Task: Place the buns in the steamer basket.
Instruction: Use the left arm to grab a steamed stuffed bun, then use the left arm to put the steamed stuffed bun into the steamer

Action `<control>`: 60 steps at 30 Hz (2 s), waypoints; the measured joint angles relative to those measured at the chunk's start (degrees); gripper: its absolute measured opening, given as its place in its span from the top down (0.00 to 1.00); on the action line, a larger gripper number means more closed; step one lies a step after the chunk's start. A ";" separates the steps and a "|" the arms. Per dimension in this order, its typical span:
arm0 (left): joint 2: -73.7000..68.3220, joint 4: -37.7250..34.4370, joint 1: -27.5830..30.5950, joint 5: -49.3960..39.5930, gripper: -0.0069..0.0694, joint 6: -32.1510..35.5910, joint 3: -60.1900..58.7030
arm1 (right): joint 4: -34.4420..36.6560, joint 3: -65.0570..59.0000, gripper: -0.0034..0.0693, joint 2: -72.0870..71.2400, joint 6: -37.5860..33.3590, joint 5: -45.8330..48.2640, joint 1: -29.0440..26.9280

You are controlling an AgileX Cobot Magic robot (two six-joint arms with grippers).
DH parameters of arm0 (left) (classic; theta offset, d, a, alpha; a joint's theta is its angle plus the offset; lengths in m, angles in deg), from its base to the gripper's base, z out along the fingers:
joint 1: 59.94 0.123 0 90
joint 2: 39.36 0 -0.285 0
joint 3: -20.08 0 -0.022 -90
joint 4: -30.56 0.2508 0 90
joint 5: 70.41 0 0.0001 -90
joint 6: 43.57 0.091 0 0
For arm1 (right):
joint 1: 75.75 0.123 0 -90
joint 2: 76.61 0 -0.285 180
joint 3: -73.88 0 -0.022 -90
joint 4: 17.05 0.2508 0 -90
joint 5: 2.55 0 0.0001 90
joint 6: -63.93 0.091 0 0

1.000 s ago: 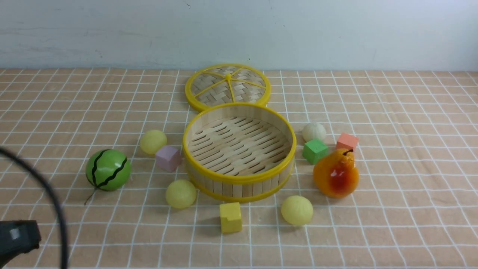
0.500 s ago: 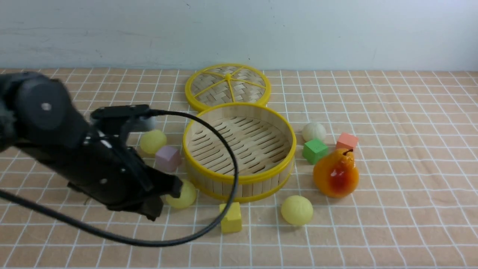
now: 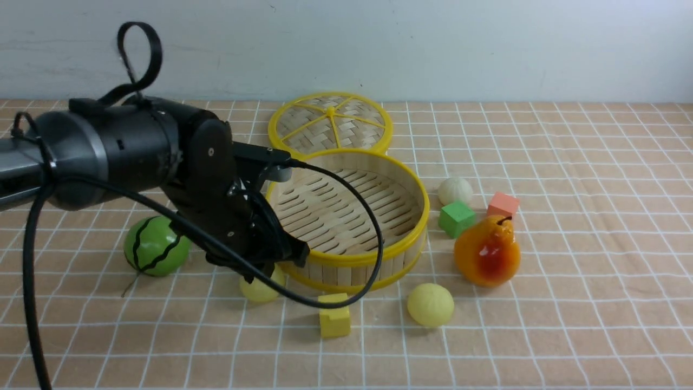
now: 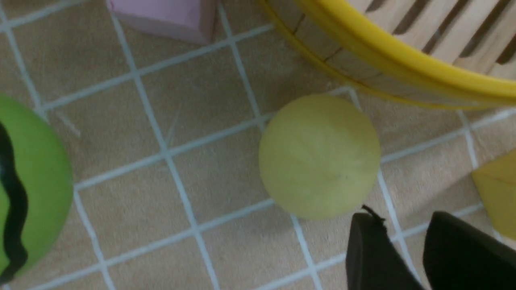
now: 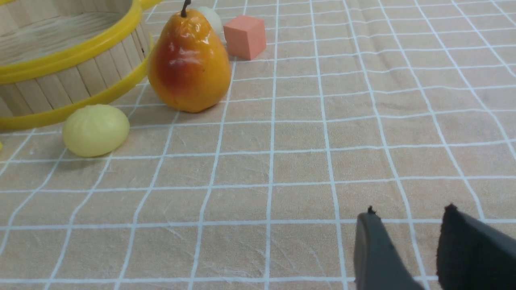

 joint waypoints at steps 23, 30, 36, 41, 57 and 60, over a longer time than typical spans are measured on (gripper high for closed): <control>-7.23 3.39 1.25 7.71 0.69 0.22 0.47 | -0.05 0.00 0.62 0.00 0.00 0.00 0.00; -5.98 3.45 1.25 4.65 0.93 -0.33 0.60 | -0.05 0.00 0.62 0.00 0.00 0.00 0.00; -0.43 3.37 1.25 -0.44 0.93 -0.67 1.09 | -0.05 0.00 0.62 0.00 0.00 0.00 0.00; 5.87 -0.19 1.19 -1.65 0.93 0.31 4.07 | -0.05 0.00 0.62 0.00 0.00 0.00 0.00; -12.73 -5.47 -1.88 0.38 0.92 7.65 21.78 | -0.05 0.00 0.62 0.00 0.00 0.00 0.00; -16.61 -4.93 -1.88 -0.91 0.87 6.87 24.86 | -0.05 0.00 0.62 0.00 0.00 0.00 0.00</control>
